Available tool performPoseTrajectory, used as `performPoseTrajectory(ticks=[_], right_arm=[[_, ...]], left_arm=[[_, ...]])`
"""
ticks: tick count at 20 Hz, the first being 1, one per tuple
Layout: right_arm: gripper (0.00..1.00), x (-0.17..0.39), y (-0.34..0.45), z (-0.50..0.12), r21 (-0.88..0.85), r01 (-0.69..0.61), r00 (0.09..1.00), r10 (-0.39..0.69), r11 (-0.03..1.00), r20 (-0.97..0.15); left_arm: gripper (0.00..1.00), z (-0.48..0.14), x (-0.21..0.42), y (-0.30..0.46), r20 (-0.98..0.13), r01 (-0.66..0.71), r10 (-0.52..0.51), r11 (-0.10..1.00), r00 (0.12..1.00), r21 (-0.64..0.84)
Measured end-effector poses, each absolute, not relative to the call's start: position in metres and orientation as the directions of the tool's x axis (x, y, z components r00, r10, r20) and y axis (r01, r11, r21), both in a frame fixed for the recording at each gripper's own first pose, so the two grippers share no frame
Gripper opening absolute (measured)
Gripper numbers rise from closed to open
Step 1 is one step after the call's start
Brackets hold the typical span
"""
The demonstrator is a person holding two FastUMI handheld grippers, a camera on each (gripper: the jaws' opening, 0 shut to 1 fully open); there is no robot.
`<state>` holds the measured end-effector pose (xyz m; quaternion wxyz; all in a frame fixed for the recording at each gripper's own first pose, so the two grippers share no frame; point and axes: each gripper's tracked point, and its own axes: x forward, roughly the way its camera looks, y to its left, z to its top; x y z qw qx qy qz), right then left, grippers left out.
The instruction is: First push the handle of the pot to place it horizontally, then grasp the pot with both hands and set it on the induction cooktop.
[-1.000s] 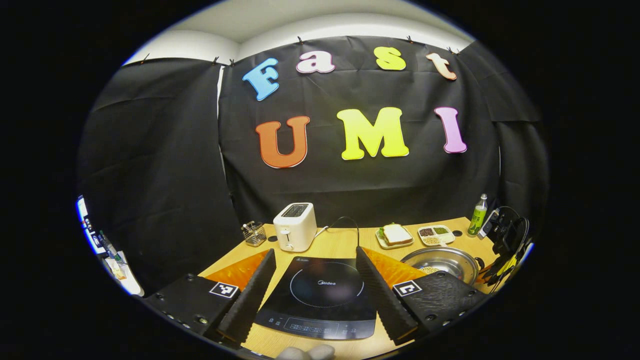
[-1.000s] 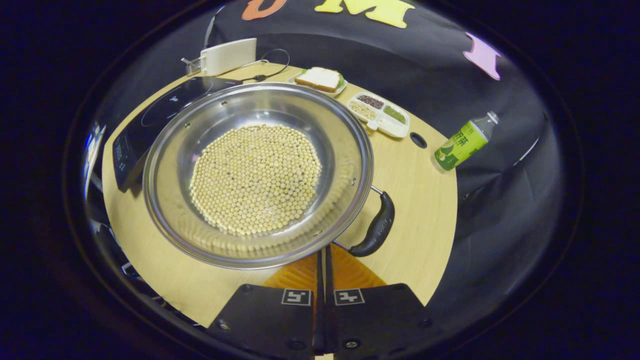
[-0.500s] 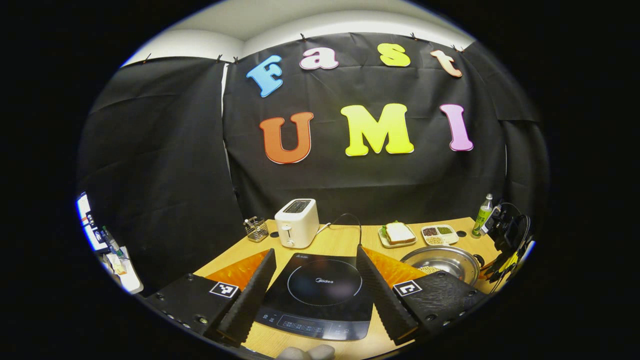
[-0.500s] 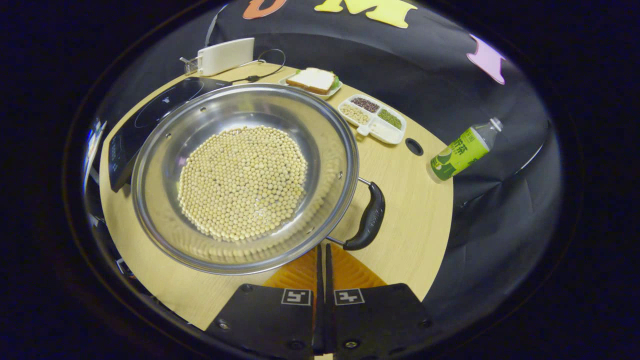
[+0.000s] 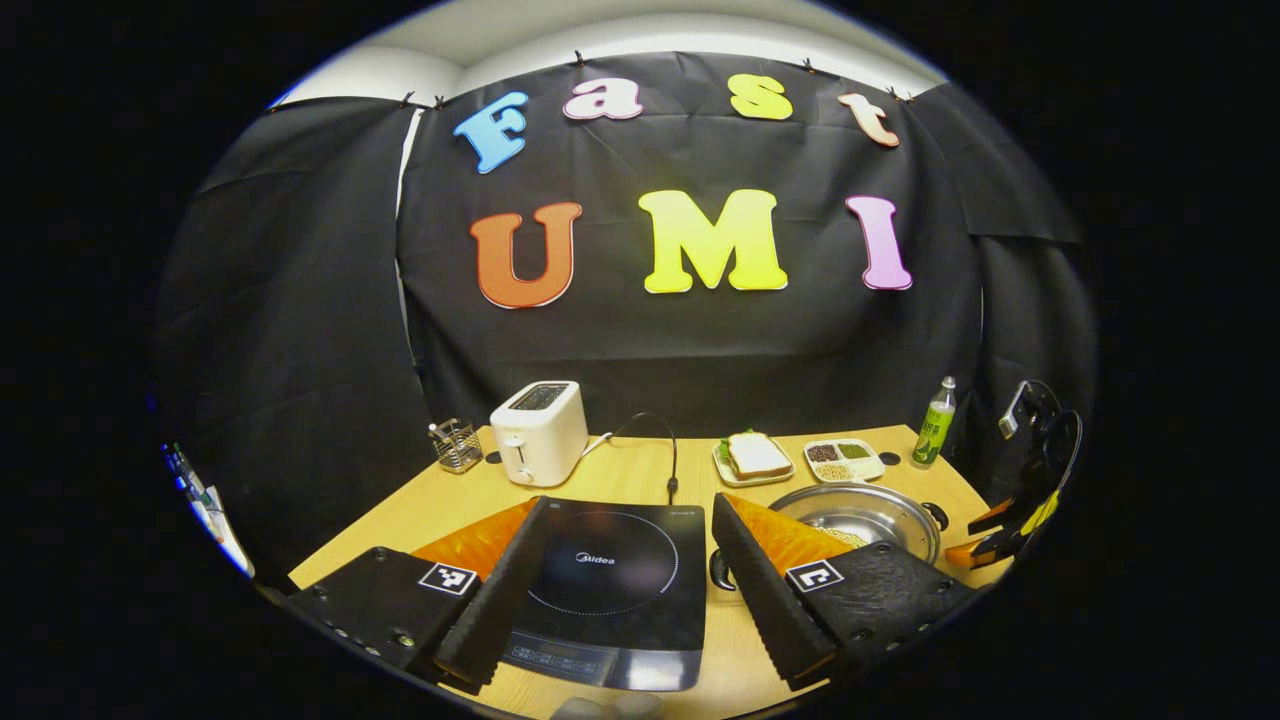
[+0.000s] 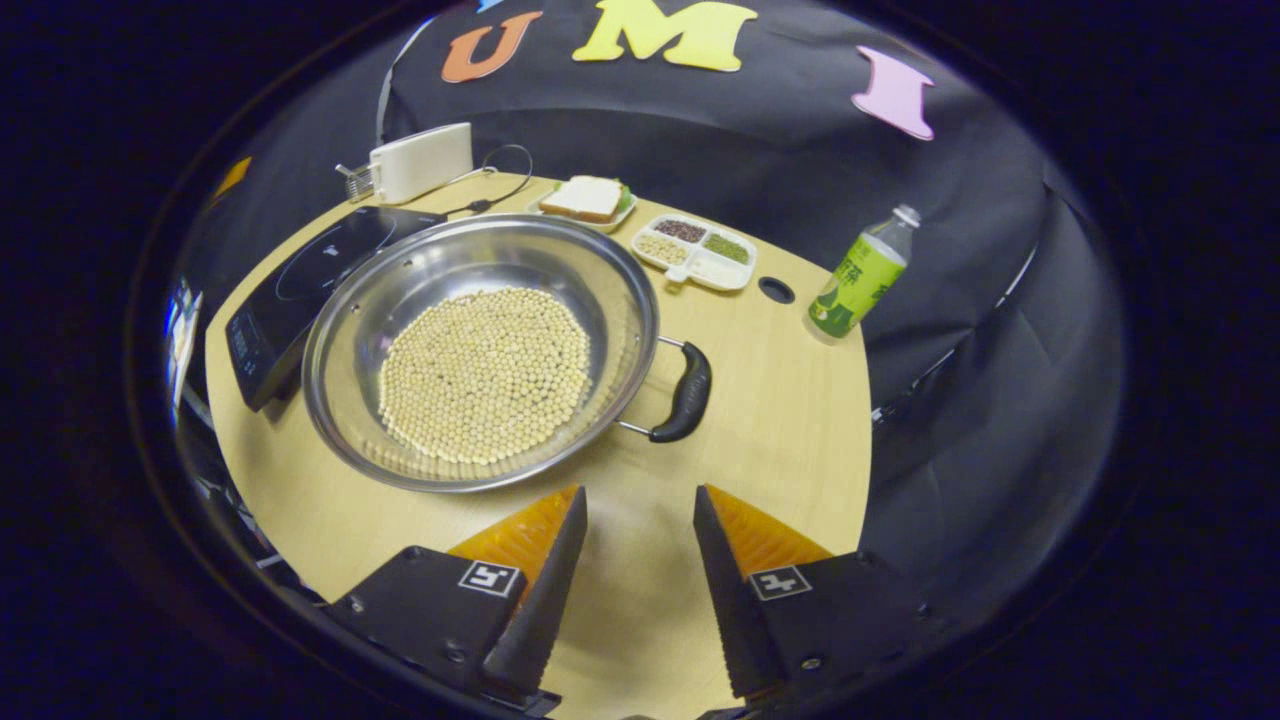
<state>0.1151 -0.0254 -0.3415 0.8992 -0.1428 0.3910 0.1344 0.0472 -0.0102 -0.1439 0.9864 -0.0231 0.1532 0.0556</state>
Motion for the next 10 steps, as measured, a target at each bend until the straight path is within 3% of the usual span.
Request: performPoseTrajectory(ticks=[2,3,4,5,8,10], right_arm=[[0.70,0.109,-0.028,-0.334,-0.122,-0.326,0.673,0.140,0.937,-0.726],[0.74,0.106,-0.030,-0.332,-0.108,-0.312,0.678,0.142,0.944,-0.722],[0.69,0.104,-0.031,-0.329,-0.094,-0.298,0.682,0.142,0.950,-0.718],[0.75,0.103,-0.031,-0.326,-0.073,-0.287,0.685,0.151,0.955,-0.712],[0.74,0.104,-0.031,-0.322,-0.019,-0.265,0.680,0.173,0.964,-0.713],[0.80,0.111,-0.031,-0.322,0.001,-0.250,0.682,0.177,0.968,-0.709]], left_arm=[[0.96,-0.157,0.054,-0.017,-0.327,-0.099,0.086,0.995,0.941,-0.023],[0.97,-0.163,0.056,-0.022,-0.339,-0.088,0.075,0.996,0.938,-0.023],[0.97,-0.169,0.060,-0.027,-0.350,-0.078,0.065,0.997,0.935,-0.025],[0.96,-0.176,0.064,-0.033,-0.365,-0.067,0.052,0.997,0.930,-0.028],[0.97,-0.195,0.072,-0.052,-0.397,-0.031,0.006,0.998,0.918,-0.058],[0.97,-0.208,0.079,-0.062,-0.420,-0.025,-0.002,0.998,0.907,-0.057]])
